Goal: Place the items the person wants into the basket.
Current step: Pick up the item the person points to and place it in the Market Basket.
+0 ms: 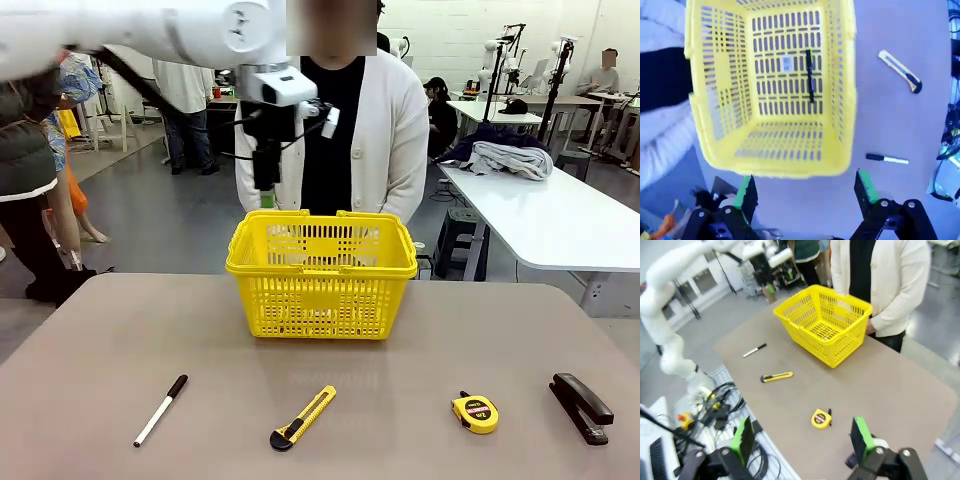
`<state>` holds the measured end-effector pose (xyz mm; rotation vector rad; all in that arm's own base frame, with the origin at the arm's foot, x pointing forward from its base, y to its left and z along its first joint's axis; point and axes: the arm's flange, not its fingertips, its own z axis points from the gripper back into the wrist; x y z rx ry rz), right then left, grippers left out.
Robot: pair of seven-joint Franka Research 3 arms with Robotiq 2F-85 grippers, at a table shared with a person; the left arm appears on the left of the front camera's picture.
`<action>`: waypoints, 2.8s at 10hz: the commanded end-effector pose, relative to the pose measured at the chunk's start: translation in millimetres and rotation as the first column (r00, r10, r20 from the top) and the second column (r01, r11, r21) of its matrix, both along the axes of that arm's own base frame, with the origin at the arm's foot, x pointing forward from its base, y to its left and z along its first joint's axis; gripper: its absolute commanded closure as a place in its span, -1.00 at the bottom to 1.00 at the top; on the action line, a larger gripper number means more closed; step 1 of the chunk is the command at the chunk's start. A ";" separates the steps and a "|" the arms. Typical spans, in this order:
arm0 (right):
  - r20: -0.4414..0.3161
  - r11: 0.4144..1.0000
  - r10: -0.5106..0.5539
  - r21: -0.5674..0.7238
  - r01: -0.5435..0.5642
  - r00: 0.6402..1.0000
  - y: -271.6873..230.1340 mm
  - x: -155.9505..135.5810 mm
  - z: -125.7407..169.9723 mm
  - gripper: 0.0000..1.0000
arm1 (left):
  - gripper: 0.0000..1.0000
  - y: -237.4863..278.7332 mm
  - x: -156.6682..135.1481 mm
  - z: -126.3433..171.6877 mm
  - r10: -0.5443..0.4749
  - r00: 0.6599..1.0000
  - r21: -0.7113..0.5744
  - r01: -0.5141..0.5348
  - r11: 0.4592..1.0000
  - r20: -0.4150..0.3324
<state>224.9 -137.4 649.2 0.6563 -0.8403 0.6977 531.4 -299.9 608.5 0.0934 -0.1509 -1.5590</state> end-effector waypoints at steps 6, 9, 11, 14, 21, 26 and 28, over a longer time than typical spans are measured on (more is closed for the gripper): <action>0.017 1.000 0.019 0.022 -0.020 1.000 1.0 0.8 1.7 -1.00 | -1.00 156.0 -96.7 -56.3 0.187 0.980 -0.208 -0.198 0.958 -0.068; 0.017 1.000 0.019 0.022 -0.020 1.000 1.0 0.8 1.7 -1.00 | -1.00 165.2 -104.1 -62.9 0.215 0.975 -0.175 -0.221 0.960 -0.052; 0.017 1.000 0.019 0.022 -0.020 1.000 1.0 0.8 1.7 -1.00 | -1.00 165.2 -104.1 -62.9 0.215 0.975 -0.175 -0.221 0.960 -0.052; 0.017 1.000 0.019 0.022 -0.020 1.000 1.0 0.8 1.7 -1.00 | -1.00 165.2 -104.1 -62.9 0.215 0.975 -0.175 -0.221 0.960 -0.052; 0.017 1.000 0.019 0.022 -0.020 1.000 1.0 0.8 1.7 -1.00 | -1.00 363.3 -184.2 -2.4 0.156 0.986 -0.704 -0.150 0.694 -0.057; 0.017 1.000 0.019 0.022 -0.020 1.000 1.0 0.8 1.7 -1.00 | -1.00 423.1 -273.9 -2.4 0.423 0.906 -0.643 -0.312 0.700 0.021; 0.017 1.000 0.019 0.022 -0.020 1.000 1.0 0.8 1.7 -1.00 | -1.00 426.8 -286.8 -2.3 0.401 0.916 -0.646 -0.302 0.701 0.008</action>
